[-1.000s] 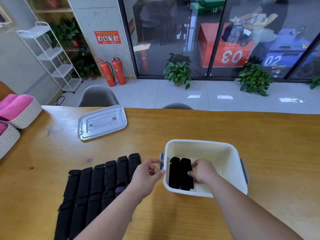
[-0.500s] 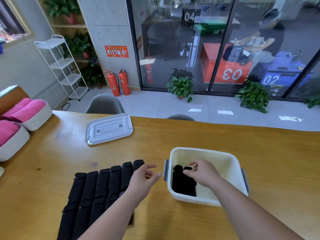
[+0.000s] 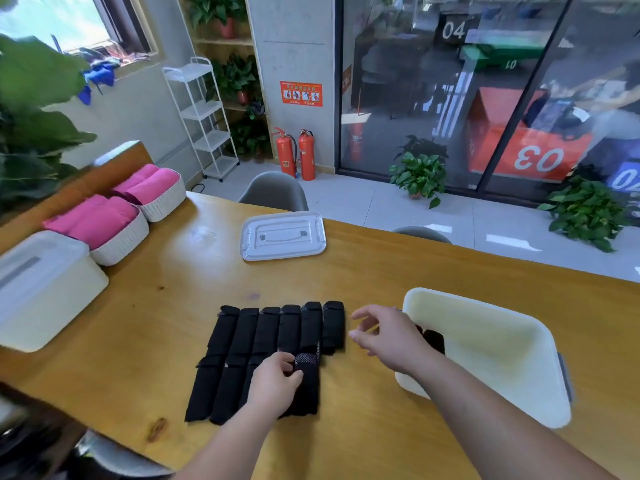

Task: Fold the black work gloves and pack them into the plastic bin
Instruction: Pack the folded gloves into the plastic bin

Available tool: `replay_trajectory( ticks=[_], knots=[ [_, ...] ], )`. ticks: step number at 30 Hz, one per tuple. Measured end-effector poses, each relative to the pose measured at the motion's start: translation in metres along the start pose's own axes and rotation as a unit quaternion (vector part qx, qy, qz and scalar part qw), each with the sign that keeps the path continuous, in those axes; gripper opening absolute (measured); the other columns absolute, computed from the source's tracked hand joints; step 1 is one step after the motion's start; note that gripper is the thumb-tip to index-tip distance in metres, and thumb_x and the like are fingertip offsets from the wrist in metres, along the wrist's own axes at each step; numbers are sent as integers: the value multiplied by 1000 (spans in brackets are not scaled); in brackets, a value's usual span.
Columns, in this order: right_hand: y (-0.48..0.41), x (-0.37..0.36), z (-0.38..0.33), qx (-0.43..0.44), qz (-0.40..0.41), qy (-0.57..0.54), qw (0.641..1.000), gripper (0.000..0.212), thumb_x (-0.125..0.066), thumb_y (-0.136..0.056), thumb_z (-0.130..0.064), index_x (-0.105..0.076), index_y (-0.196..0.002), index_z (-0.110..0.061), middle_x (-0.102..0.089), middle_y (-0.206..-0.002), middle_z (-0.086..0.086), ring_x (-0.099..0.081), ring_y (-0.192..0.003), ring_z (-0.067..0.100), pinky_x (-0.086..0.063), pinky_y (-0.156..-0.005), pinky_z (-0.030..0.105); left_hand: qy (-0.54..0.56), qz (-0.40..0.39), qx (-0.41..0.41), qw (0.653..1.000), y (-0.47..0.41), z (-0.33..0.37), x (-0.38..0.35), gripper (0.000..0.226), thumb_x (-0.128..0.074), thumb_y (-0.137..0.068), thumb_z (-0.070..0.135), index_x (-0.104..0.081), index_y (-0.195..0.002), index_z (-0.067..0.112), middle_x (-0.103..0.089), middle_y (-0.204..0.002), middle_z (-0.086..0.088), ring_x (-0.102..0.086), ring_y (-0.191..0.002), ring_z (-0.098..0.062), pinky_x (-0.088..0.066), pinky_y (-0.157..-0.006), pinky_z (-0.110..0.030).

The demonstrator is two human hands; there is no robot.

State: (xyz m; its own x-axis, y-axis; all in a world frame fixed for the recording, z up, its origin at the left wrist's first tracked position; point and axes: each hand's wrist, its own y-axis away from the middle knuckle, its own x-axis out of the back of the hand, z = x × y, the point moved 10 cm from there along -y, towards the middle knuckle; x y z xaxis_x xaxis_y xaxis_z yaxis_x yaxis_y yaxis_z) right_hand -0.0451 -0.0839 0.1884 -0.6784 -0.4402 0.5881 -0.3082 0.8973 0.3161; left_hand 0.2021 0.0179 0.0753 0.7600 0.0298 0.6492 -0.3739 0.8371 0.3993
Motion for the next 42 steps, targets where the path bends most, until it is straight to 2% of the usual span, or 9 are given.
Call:
replay_trajectory(
  ticks=[5,10,12,20,31,35,38,40,42],
  knots=[
    [-5,-68,4,3,-67,82,994,36,-63,-104,-39,-61,-139,-32,-68,-114,-15,-68,-94,10,-54,-83,28,-37,-22,-1,999,2,-7,-8,50,-74,-98,37,-60,-145,26,-69,-127,11,-64,-109,-9,-54,-91,-24],
    [-11,-125,42,-47,-156,196,967,61,-54,-108,-38,-34,-164,-24,-51,-158,1,-52,-141,23,-45,-115,38,-55,-50,-8,997,0,-2,-16,57,-74,-99,36,-55,-151,24,-68,-136,8,-64,-122,-13,-51,-100,-25],
    [-15,-136,51,-54,-171,212,961,68,-53,-108,-36,-23,-168,-23,-44,-164,4,-46,-147,25,-41,-120,40,-61,-60,-9,996,-1,-2,-19,59,-74,-99,36,-53,-153,24,-67,-138,7,-63,-126,-14,-50,-102,-25],
    [-20,-161,52,-35,-203,256,944,67,-47,-111,-27,-16,-167,-46,-25,-168,9,-56,-133,30,-49,-103,37,-36,-88,14,995,-6,-7,-31,57,-71,-100,33,-53,-153,23,-68,-135,8,-62,-116,-8,-48,-97,-20],
    [-10,-159,66,-26,-141,172,975,70,-64,-103,-21,-33,-163,-40,-39,-129,-8,-57,-121,20,-48,-104,29,41,-138,91,985,-9,-6,-63,63,-68,-100,27,-44,-158,23,-63,-141,0,-65,-121,-20,-54,-103,-32],
    [-7,-152,77,-40,-122,134,983,70,-66,-100,-15,-40,-158,-44,-41,-121,-12,-57,-103,13,-52,-95,28,120,-156,123,973,-4,-4,-71,51,-70,-98,25,-55,-146,27,-72,-117,2,-75,-97,-21,-67,-82,-43],
    [-6,-142,79,-39,-104,102,989,67,-68,-98,-16,-45,-155,-46,-44,-118,-15,-61,-101,13,-54,-95,30,167,-160,115,966,-1,3,-71,35,-68,-101,22,-63,-134,30,-78,-104,-3,-73,-75,-20,-62,-60,-35],
    [-4,-131,76,-36,-87,81,992,65,-69,-98,-19,-47,-153,-46,-45,-116,-18,-63,-99,10,-54,-92,26,193,-155,101,964,0,10,-68,32,-70,-100,24,-64,-132,31,-77,-107,-5,-70,-69,-23,-59,-59,-35],
    [-2,-120,70,-31,-74,67,995,64,-70,-99,-21,-47,-153,-45,-45,-116,-19,-64,-92,5,-53,-85,23,224,-150,92,958,2,20,-63,30,-73,-99,28,-66,-128,33,-75,-113,-4,-74,-79,-30,-66,-68,-47]
  ],
)
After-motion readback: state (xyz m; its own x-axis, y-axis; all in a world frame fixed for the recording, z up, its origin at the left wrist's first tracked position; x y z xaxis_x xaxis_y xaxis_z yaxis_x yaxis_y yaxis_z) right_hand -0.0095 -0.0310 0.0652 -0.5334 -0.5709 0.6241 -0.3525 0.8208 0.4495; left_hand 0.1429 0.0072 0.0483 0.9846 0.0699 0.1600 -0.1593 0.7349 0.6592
